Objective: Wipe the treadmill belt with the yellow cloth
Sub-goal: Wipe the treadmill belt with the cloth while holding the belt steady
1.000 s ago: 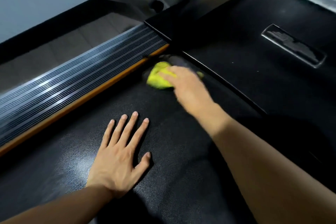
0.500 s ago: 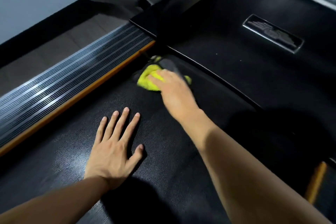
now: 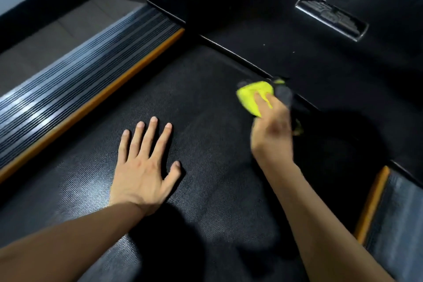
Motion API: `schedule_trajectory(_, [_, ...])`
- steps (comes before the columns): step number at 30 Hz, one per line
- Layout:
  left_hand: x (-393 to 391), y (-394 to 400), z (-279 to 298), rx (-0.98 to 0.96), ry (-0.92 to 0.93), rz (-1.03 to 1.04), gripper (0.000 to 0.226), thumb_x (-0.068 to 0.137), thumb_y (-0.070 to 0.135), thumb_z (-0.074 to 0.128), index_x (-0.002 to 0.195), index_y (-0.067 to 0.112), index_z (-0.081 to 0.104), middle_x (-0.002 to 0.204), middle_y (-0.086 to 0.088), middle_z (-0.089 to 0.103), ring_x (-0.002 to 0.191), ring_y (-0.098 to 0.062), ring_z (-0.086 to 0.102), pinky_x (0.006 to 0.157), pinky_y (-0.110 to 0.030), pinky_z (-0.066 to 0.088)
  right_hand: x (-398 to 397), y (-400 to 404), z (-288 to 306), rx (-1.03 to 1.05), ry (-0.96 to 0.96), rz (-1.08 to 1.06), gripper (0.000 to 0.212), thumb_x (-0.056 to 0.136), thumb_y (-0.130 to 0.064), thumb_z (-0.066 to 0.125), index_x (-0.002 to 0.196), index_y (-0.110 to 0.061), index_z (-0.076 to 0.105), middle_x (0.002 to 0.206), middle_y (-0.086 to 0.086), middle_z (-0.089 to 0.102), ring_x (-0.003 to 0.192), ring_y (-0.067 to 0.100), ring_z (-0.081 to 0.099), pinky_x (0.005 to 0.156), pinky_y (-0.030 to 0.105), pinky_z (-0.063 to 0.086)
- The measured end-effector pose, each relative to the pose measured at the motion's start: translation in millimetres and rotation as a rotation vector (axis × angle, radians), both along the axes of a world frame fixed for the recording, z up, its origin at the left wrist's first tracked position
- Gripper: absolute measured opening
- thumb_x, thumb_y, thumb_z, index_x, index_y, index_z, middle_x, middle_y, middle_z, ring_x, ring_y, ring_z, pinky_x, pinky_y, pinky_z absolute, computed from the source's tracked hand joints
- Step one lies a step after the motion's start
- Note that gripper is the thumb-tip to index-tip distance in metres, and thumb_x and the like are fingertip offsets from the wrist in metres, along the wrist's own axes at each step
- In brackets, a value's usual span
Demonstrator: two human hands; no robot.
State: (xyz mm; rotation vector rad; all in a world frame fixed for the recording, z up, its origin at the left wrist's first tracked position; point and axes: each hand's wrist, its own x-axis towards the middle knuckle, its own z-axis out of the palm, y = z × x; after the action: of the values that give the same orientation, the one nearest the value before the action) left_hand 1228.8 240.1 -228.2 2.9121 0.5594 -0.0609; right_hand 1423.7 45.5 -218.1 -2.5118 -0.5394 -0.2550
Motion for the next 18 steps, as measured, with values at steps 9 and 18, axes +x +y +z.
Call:
schedule_trajectory(9, [-0.1, 2.1, -2.7, -0.035, -0.044, 0.000, 0.077, 0.093, 0.058, 0.036, 0.161, 0.029, 0.017, 0.170, -0.005, 0.013, 0.158, -0.027, 0.005, 0.126, -0.053, 0.006, 58.7, 152.4, 14.9, -0.217, 0.059, 0.365, 0.061, 0.092, 0.003, 0.043, 0.149, -0.019, 0.044, 0.153, 0.010, 0.042, 0.143, 0.033, 0.033, 0.118, 0.040, 0.028])
schedule_trajectory(18, [-1.0, 0.4, -1.7, -0.036, -0.034, 0.019, 0.078, 0.092, 0.061, 0.031, 0.161, 0.029, 0.016, 0.171, -0.005, 0.010, 0.158, -0.028, 0.004, 0.127, -0.051, 0.002, 3.4, -77.6, 4.3, -0.185, -0.033, -0.021, 0.055, 0.085, 0.001, 0.046, 0.134, -0.016, 0.062, 0.135, 0.017, 0.060, 0.122, 0.040, 0.055, 0.109, 0.043, 0.042])
